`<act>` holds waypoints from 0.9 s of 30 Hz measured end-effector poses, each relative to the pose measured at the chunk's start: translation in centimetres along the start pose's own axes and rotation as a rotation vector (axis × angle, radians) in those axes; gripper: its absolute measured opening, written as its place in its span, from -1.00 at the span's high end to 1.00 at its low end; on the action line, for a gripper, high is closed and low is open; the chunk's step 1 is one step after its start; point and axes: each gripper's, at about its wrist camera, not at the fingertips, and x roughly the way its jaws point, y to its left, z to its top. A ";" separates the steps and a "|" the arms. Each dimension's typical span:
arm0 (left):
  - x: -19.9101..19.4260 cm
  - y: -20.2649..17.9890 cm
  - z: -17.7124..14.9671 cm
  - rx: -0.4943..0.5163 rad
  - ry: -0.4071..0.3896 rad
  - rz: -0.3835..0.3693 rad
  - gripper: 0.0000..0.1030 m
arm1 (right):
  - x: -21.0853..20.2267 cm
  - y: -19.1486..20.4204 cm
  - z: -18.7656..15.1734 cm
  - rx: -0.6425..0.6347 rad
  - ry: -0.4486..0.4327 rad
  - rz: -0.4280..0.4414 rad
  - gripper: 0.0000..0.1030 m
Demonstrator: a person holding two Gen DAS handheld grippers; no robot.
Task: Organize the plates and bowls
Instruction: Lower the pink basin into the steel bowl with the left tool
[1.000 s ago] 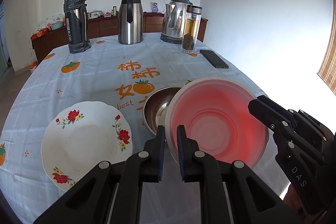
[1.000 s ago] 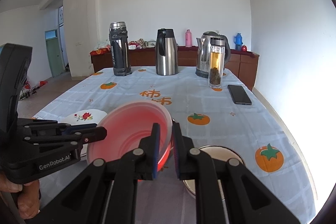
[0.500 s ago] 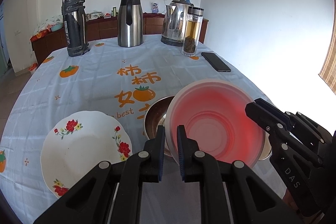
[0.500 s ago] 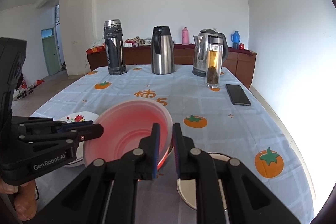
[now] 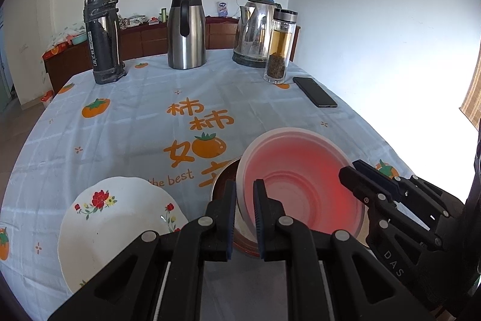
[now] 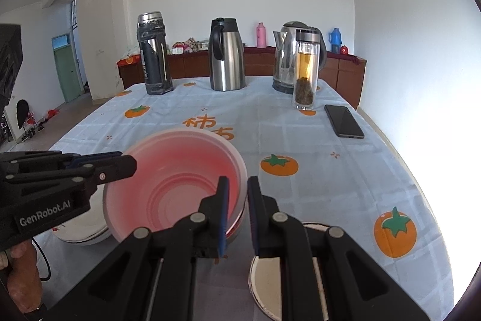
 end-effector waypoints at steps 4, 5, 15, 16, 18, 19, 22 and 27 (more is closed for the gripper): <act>0.6 0.2 0.1 -0.001 0.012 0.007 0.75 | 0.7 0.0 0.2 0.001 0.012 0.002 0.73; 0.8 0.2 0.1 -0.001 0.017 0.007 0.75 | 0.8 0.0 0.2 0.002 0.014 0.002 0.73; 2.0 0.7 0.0 -0.008 0.049 0.004 0.75 | 2.1 0.0 0.2 0.000 0.047 -0.003 0.73; 2.1 0.7 0.0 -0.010 0.051 0.003 0.75 | 2.2 0.0 0.2 0.000 0.049 -0.003 0.73; 2.1 0.8 0.0 -0.010 0.053 0.004 0.75 | 2.2 0.0 0.2 0.000 0.053 -0.001 0.73; 2.2 0.8 0.1 -0.011 0.054 0.004 0.75 | 2.2 0.0 0.2 0.000 0.053 0.000 0.73; 2.3 0.9 0.1 -0.010 0.057 0.009 0.75 | 2.3 0.1 0.2 -0.004 0.056 -0.001 0.73; 2.7 0.9 0.0 -0.012 0.067 0.013 0.75 | 2.7 0.3 0.2 -0.008 0.068 -0.003 0.72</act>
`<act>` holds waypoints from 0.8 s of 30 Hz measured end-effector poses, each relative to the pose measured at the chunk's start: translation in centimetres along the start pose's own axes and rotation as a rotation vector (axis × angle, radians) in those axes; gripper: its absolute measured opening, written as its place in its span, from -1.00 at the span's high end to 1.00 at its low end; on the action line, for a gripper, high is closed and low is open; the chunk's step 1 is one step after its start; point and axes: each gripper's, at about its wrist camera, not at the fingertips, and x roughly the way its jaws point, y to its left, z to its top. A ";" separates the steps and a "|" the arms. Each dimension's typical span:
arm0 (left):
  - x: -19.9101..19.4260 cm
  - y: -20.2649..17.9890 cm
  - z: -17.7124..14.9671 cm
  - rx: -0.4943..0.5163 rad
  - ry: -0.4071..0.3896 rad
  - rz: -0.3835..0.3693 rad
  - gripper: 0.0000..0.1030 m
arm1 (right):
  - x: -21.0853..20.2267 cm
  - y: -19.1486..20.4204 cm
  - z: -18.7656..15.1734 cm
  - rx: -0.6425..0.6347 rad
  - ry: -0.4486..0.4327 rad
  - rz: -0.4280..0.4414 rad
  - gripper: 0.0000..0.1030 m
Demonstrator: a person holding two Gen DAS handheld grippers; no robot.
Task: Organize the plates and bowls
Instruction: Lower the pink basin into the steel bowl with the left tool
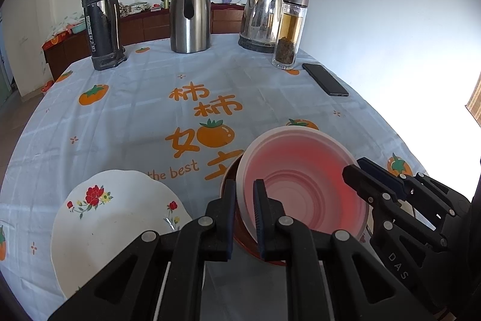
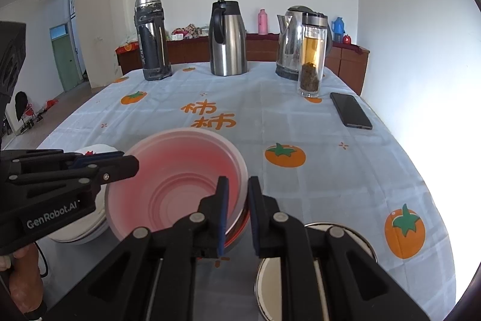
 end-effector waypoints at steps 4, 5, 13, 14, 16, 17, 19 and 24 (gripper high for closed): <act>0.3 0.1 -0.1 0.002 0.012 0.002 0.75 | 0.2 0.0 0.0 0.000 0.011 -0.001 0.72; 0.4 0.1 -0.2 0.002 0.014 0.003 0.75 | 0.3 0.0 0.0 0.000 0.014 -0.001 0.71; 1.0 0.1 -0.3 0.007 0.035 0.007 0.75 | 0.7 0.1 0.0 -0.006 0.031 -0.005 0.70; 1.1 0.1 -0.3 0.007 0.037 0.008 0.75 | 0.8 0.1 -0.1 -0.006 0.034 -0.004 0.70; 1.1 0.1 -0.3 0.006 0.038 0.009 0.75 | 0.7 0.1 -0.1 -0.006 0.035 -0.005 0.70; 1.1 0.1 -0.2 0.007 0.039 0.009 0.75 | 0.7 0.1 -0.1 -0.006 0.035 -0.004 0.70; 1.2 0.1 -0.3 0.007 0.039 0.009 0.75 | 0.8 0.0 -0.1 -0.006 0.037 -0.004 0.70; 1.4 0.1 -0.4 0.010 0.046 0.014 0.75 | 1.1 0.1 -0.2 -0.008 0.047 -0.003 0.67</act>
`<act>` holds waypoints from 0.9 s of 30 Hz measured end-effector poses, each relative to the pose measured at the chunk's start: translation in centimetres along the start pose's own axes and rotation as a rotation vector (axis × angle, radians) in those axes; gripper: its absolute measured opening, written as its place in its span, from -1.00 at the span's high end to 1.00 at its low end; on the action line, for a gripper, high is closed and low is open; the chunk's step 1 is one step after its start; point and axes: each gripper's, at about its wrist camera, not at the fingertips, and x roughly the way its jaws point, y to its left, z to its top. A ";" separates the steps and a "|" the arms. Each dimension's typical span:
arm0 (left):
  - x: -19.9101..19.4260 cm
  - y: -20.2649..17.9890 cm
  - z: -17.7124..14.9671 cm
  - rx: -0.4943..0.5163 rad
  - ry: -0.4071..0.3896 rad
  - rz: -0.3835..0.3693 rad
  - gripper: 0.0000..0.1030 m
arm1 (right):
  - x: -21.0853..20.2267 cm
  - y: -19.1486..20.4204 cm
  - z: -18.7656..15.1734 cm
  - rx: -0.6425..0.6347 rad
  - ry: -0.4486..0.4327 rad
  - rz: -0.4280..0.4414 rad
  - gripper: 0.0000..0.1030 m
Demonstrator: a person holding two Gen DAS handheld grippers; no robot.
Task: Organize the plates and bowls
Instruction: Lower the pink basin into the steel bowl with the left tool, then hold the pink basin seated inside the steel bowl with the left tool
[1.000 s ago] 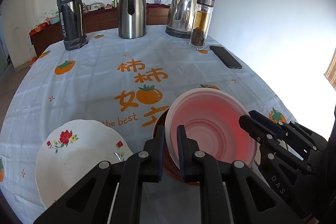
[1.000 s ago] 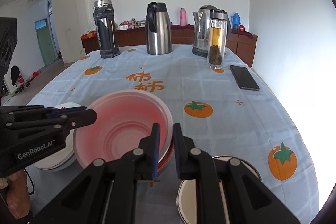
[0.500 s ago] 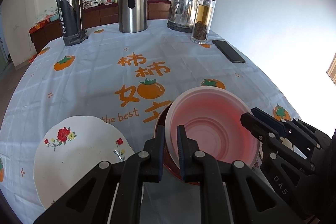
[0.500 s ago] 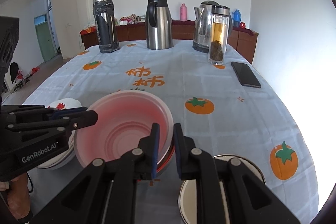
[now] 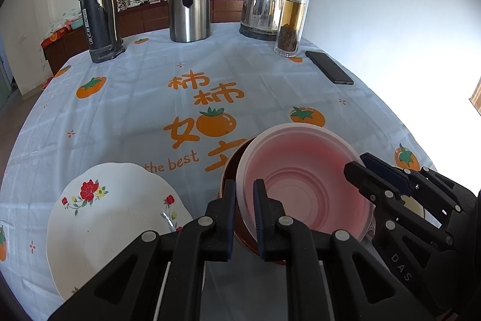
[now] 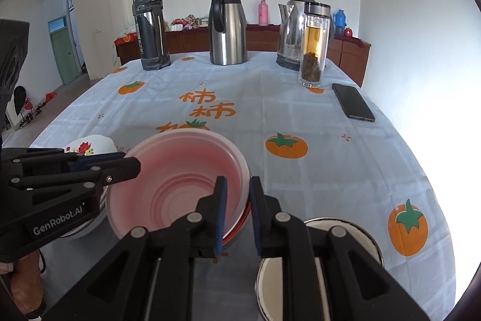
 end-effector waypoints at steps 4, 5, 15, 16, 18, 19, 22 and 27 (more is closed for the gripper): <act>0.3 0.1 0.0 -0.002 0.009 0.001 0.75 | 0.2 0.0 -0.1 -0.003 0.009 0.000 0.67; 0.3 0.0 0.0 -0.002 0.012 0.002 0.75 | 0.2 0.0 -0.1 -0.003 0.010 0.000 0.67; 0.8 -0.1 -0.1 0.000 0.025 0.007 0.75 | 0.4 -0.1 -0.3 -0.004 0.022 -0.001 0.67; 0.8 -0.1 -0.1 0.000 0.026 0.008 0.75 | 0.4 -0.1 -0.3 -0.005 0.023 -0.001 0.67; 0.9 -0.1 -0.1 -0.001 0.029 0.008 0.75 | 0.5 -0.1 -0.3 -0.003 0.025 0.000 0.67; 1.0 -0.1 -0.1 -0.001 0.030 0.008 0.75 | 0.6 -0.1 -0.3 -0.004 0.027 -0.001 0.67; 1.2 -0.2 -0.1 -0.001 0.035 0.007 0.75 | 0.6 -0.1 -0.3 -0.005 0.027 -0.001 0.66; 1.3 -0.2 -0.1 -0.001 0.036 0.005 0.75 | 0.8 -0.2 -0.3 -0.005 0.028 -0.002 0.66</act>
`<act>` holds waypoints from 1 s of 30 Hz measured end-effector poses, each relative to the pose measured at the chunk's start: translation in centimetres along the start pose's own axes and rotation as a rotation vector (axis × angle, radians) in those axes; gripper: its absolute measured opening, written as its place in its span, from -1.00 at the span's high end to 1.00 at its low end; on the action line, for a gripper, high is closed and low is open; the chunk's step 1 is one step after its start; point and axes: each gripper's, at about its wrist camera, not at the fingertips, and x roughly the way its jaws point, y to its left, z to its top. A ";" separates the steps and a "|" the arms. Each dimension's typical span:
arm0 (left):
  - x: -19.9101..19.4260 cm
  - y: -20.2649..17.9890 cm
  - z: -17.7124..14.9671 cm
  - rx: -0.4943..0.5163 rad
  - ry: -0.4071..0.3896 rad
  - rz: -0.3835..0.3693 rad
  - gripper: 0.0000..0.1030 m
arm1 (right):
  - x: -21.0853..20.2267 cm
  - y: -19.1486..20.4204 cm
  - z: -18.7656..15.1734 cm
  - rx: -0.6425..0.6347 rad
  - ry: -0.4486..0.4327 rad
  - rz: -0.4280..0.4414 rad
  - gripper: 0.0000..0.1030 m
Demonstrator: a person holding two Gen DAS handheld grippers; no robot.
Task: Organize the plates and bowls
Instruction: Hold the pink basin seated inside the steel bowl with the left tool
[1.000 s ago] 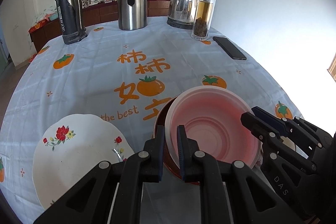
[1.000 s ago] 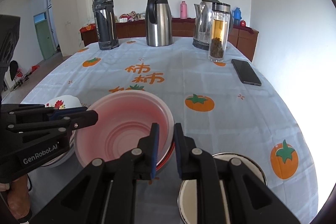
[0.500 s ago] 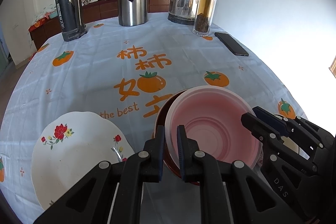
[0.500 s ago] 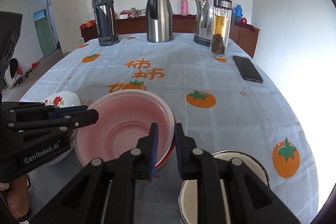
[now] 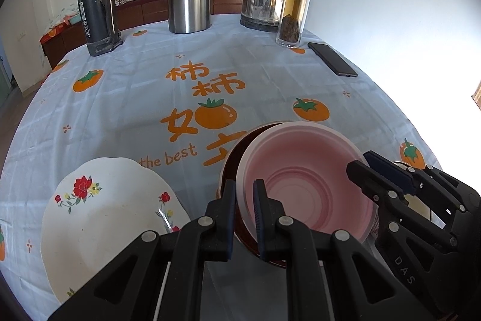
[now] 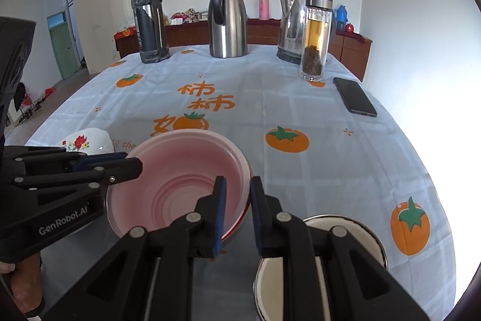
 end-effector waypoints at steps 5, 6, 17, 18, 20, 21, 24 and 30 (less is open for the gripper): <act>0.1 0.0 0.0 -0.003 0.001 -0.003 0.75 | -0.1 0.0 0.1 0.000 0.000 0.001 0.66; 0.2 0.0 0.0 -0.002 0.001 -0.003 0.75 | -0.1 0.0 0.1 0.000 0.000 0.001 0.66; 0.2 0.1 0.0 -0.003 0.001 -0.004 0.75 | 0.0 0.0 0.0 -0.001 0.000 0.000 0.66; 0.2 0.1 0.0 -0.005 0.001 -0.005 0.75 | 0.0 0.0 0.0 -0.002 0.000 -0.001 0.66; 0.2 0.1 0.0 -0.005 0.001 -0.006 0.75 | -0.1 0.0 0.1 0.000 0.000 0.001 0.66; 0.2 0.1 0.0 -0.005 0.001 -0.007 0.75 | -0.1 0.0 0.0 0.000 0.000 0.001 0.66; 0.2 0.1 0.0 -0.006 0.000 -0.008 0.75 | -0.1 0.0 0.0 -0.001 0.000 0.000 0.66; 0.3 0.0 0.0 -0.008 0.000 -0.011 0.75 | -0.1 0.1 0.0 -0.002 0.000 -0.001 0.66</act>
